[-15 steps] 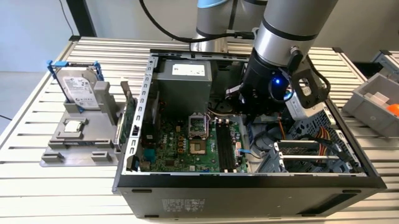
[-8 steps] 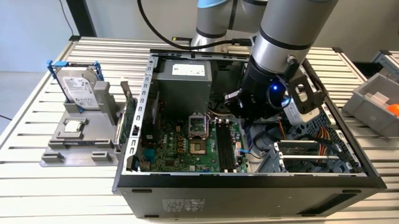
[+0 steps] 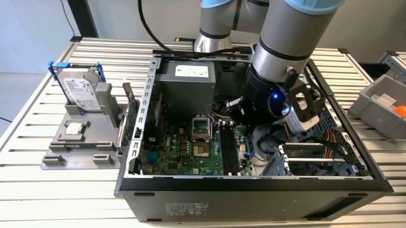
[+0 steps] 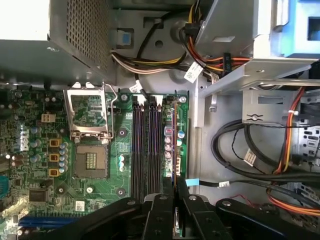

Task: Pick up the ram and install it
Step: 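Insert the ram into the slot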

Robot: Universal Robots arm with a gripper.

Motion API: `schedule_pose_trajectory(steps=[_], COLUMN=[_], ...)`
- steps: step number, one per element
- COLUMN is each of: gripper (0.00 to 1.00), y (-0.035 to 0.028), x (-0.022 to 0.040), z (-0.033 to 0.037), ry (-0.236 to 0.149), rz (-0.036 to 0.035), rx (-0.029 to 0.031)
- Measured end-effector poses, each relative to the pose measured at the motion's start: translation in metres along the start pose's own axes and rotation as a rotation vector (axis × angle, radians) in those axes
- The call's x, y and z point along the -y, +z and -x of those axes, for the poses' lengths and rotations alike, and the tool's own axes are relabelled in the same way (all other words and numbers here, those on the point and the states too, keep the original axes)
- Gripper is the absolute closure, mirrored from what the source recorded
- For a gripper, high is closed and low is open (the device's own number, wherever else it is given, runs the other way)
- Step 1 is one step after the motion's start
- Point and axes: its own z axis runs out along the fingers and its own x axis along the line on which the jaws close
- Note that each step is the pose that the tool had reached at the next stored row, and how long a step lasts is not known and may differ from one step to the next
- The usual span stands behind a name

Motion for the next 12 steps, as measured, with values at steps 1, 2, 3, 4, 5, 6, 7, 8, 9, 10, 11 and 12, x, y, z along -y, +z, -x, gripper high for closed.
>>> schedule_pose_trajectory(steps=[1,2,3,4,5,6,7,8,9,10,11,12], gripper=[1.0,1.0,1.0,1.0,1.0,1.0,1.0,1.0,1.0,1.0,1.0,1.0], y=[0.0019,0.0037,0.0054,0.0069,0.0084,0.0102,0.0118,0.0135,0.015,0.017,0.0187,0.0206], x=[0.0,0.0001,0.0002,0.0002,0.0003,0.0003,0.0004,0.0004,0.0005,0.0006,0.0006,0.0007], z=[-0.0004,-0.0009,-0.0015,-0.0021,-0.0026,-0.0032,-0.0038,-0.0042,-0.0046,-0.005,-0.0054,-0.0057], ry=[-0.002,-0.004,-0.006,-0.007,-0.008,-0.008,-0.009,-0.009,-0.009,-0.009,-0.009,-0.009], rz=[-0.0001,-0.0006,-0.0008,-0.0019,-0.0031,-0.0038,-0.0048,-0.0058,-0.0066,-0.0073,-0.0076,-0.0081], rx=[0.0,-0.0001,-0.0002,-0.0003,-0.0003,-0.0003,-0.0003,-0.0003,-0.0004,-0.0004,-0.0004,-0.0003])
